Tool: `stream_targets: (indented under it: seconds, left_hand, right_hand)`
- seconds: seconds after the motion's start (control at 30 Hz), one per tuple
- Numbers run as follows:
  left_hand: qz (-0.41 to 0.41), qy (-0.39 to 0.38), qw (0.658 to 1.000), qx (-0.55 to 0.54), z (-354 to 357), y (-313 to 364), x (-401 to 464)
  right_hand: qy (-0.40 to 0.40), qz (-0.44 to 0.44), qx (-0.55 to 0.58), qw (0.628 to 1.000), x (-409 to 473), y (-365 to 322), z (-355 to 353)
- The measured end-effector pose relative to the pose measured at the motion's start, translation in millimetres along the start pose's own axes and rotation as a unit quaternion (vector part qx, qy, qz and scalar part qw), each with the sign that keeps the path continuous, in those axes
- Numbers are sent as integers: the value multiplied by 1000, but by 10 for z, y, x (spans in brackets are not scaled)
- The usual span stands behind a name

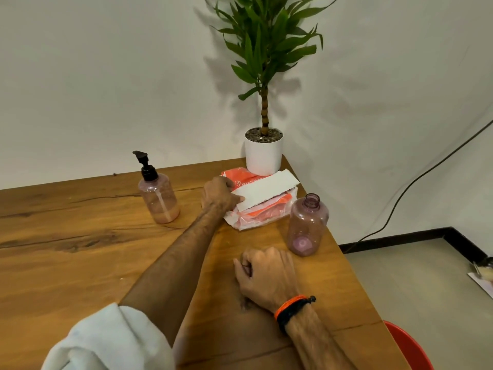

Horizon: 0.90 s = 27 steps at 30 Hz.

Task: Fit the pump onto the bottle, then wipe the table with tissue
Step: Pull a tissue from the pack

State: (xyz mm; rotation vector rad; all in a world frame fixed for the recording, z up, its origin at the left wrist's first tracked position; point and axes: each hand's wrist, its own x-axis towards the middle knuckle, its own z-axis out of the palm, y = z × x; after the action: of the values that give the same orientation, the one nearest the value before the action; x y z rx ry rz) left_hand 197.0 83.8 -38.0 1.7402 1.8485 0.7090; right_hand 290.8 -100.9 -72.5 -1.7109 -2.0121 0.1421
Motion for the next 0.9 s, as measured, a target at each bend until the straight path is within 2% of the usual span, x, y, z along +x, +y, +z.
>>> stream_targets:
  seconds: [0.1,0.27,0.9]
  left_hand:
    - [-11,-5,1000,-10,9,15,4]
    - [18,-21,998,56,-1,54,15]
    - [-56,-91,994,25,-99,78,192]
  right_hand:
    - [-1,0,4,1000,4,-5,-8]
    - [0,5,5,1000,7,-13,4]
    - [-7,11,-2,1000,17,-22,24]
